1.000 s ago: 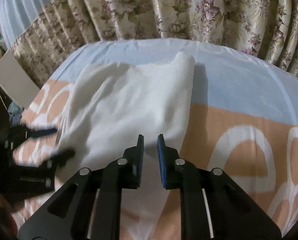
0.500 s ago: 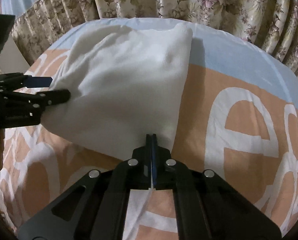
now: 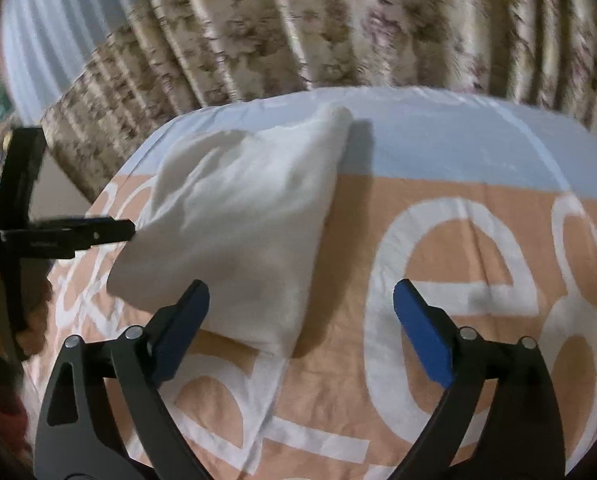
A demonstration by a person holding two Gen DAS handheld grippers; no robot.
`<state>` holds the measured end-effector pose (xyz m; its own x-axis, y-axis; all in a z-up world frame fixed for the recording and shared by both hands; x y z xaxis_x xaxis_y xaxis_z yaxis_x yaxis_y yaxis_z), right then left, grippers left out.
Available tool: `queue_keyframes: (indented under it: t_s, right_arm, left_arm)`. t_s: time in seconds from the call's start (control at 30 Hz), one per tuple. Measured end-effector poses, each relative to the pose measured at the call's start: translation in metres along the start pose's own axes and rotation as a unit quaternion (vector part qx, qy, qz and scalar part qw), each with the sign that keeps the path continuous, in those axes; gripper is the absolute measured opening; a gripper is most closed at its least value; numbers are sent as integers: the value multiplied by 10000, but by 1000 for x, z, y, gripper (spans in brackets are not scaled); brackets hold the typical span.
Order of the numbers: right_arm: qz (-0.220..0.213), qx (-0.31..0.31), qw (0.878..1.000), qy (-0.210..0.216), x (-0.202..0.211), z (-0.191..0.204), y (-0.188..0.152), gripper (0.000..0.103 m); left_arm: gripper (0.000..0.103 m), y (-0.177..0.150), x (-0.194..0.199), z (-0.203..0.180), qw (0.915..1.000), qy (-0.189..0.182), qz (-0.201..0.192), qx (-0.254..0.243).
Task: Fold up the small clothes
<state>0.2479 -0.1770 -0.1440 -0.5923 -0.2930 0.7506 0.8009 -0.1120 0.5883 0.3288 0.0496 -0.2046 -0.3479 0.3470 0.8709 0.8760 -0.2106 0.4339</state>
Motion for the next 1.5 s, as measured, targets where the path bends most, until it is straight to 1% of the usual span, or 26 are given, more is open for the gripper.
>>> queue_keyframes:
  t_s: [0.07,0.1,0.13,0.17,0.2,0.33,0.37,0.4,0.43,0.53,0.63,0.7,0.77,0.8,0.83,0.87,0.9,0.93,0.97,1.03,1.07,1.1,1.13,1.23,1.37,1.5]
  right_arm:
    - [-33,-170,9998,33,0,-7,1,94]
    - [-74,-234,9997,14,1,-10,2,94]
    - [-113,-282,9995,-17,2,-14,4,94]
    - [-117,-327,9994,-22,2,-17,5,94]
    - [-86,-417,9991,60,0,-21,5,94]
    - [37,-765,9967,276,-12,-28,7,94]
    - [85,-781,9964,309,-16,-29,8,94]
    - [141,-770,9965,305,-21,-28,10,94]
    - [195,-705,9969,283,-27,-26,13,94]
    - [444,-403,9975,367,-46,-13,20,94]
    - [657,-162,9965,492,-65,2,27,93]
    - [771,-183,9950,607,-78,8,32,87]
    - [904,-293,9926,750,-90,10,36,84]
    - [1007,-345,9911,801,-98,10,36,78]
    - [1145,-375,9891,851,-106,12,35,76]
    - [1094,-319,9898,855,-107,14,37,74]
    - [1107,-252,9897,872,-108,18,38,68]
    - [1100,-200,9904,819,-109,20,39,67]
    - [1067,-108,9913,768,-108,23,39,62]
    - [981,88,9929,663,-103,26,39,53]
    - [933,210,9936,600,-101,29,39,46]
    - [906,320,9940,530,-100,32,40,41]
    - [868,511,9941,408,-99,37,41,39]
    - [827,876,9926,154,-100,46,42,36]
    - [535,1314,9899,-41,-94,56,46,32]
    - [190,1495,9886,49,-79,72,57,31]
  left_arm:
    - [97,0,-15,1,9998,179,79,-95]
    - [100,0,-24,2,9997,188,144,-112]
    - [102,-2,-30,3,9998,99,177,-60]
    - [102,-2,-31,3,9999,45,125,-41]
    - [102,-3,-31,1,9998,79,73,-144]
    - [101,-5,-30,-7,9994,137,88,-293]
    - [97,-5,-31,-9,9993,118,85,-347]
    - [88,-6,-29,-12,9992,60,46,-392]
    - [84,-8,-26,-13,9991,-1,12,-424]
    - [80,-9,-25,-14,9990,-44,0,-447]
    - [71,-9,-22,-12,9990,-134,-1,-431]
    - [71,-9,-21,-12,9987,-141,-14,-481]
    - [69,-8,-21,-12,9987,-178,-20,-475]
    - [69,-7,-21,-11,9987,-189,-23,-473]
    - [69,-7,-21,-10,9987,-206,-29,-471]
    - [69,-7,-22,-11,9986,-210,-37,-476]
    - [69,-7,-22,-10,9986,-227,-49,-484]
    - [69,-7,-22,-10,9985,-237,-56,-487]
    - [68,-7,-22,-10,9985,-235,-59,-494]
    - [62,-6,-21,-12,9986,-179,-75,-501]
    - [59,-6,-20,-12,9985,-170,-88,-503]
    - [49,-6,-19,-14,9984,-193,-101,-527]
    - [41,-6,-18,-18,9980,-289,-103,-546]
    - [37,-3,-17,-24,9973,-83,-153,-720]
    - [33,4,-13,-25,9980,57,-158,-606]
    - [30,9,5,-33,9975,231,-368,-559]
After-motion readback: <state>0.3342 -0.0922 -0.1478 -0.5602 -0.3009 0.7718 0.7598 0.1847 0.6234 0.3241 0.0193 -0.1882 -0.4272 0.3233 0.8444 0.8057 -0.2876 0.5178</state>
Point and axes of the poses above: each gripper's, at about its wrist camera, not at the fingertips, and x roughly against the way its jaws point, z to its left, y to its top, the point moved 7 cm from there along -x, roughly the way its jaws point, and after that the axes turned 3 degrees about -x, right-handed, at the moved point
